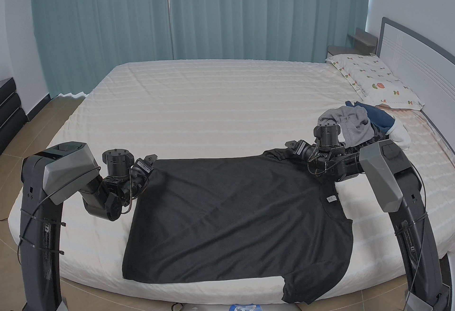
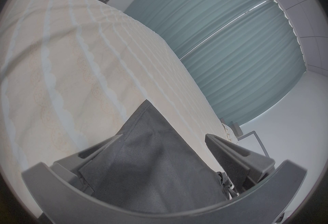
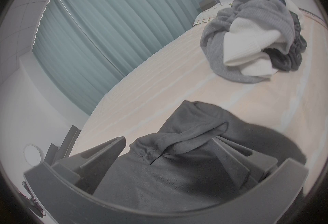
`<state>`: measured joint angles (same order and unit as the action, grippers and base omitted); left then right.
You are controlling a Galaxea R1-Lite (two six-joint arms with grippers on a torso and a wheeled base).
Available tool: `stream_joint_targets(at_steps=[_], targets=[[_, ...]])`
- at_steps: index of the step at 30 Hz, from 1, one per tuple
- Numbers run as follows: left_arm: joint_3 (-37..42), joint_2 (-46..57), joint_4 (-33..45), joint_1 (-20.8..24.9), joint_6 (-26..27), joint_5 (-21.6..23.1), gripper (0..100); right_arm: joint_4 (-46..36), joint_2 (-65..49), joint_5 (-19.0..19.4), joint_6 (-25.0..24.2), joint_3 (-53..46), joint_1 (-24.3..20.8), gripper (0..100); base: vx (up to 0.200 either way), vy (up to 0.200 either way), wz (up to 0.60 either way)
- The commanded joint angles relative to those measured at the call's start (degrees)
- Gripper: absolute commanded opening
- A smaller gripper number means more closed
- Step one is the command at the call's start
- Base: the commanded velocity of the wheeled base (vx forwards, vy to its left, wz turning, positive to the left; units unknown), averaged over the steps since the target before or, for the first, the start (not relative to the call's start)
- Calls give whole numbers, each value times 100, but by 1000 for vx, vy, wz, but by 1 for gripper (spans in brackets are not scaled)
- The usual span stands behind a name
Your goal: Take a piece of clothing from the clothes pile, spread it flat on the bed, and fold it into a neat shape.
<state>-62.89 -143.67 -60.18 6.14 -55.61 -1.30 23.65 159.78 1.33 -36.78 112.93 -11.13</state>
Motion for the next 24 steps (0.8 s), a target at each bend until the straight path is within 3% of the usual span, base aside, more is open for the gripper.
stream_joint_targets(at_steps=[1,10,17,24], targets=[[-4,-21,-2,-8,-2,-1,100,34,-615,60,4,-448,278,100,0,0,0],[-13,-21,-2,-8,-2,-1,100,34,-685,394,30,-861,823,100,0,0,0],[-30,-47,-2,-8,-2,-1,100,26,-457,737,-172,-1028,920,100,0,0,0],[-39,-56,7,-8,-2,-1,100,43,-158,764,-101,-1019,902,100,0,0,0]])
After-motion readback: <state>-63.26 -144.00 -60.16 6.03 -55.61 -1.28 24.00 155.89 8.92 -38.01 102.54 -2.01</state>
